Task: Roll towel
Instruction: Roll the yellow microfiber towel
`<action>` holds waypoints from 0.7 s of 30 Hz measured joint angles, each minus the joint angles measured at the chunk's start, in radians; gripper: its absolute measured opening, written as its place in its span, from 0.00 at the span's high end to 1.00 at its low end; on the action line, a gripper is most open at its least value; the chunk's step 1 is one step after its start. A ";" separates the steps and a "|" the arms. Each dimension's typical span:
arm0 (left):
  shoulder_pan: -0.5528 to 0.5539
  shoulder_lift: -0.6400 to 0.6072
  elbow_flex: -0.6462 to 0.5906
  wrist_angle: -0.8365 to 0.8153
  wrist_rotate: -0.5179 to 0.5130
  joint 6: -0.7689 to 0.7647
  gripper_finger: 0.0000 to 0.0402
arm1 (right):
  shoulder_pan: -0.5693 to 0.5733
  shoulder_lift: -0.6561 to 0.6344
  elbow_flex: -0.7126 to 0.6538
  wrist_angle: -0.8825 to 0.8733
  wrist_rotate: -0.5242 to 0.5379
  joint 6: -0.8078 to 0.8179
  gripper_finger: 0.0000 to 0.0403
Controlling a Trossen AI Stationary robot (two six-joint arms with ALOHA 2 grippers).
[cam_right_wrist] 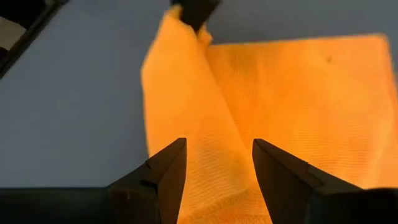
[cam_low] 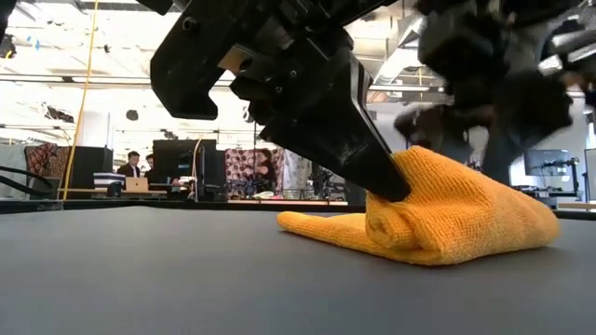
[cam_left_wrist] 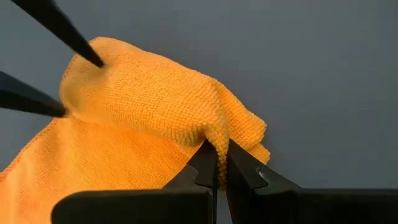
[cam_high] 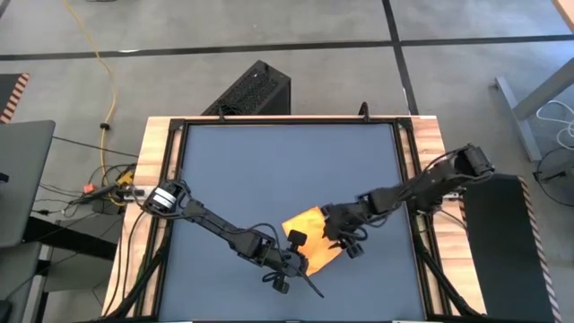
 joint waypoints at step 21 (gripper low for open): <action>0.012 -0.001 0.000 0.015 -0.011 -0.043 1.00 | 0.052 -0.052 -0.001 -0.003 -0.008 0.146 0.93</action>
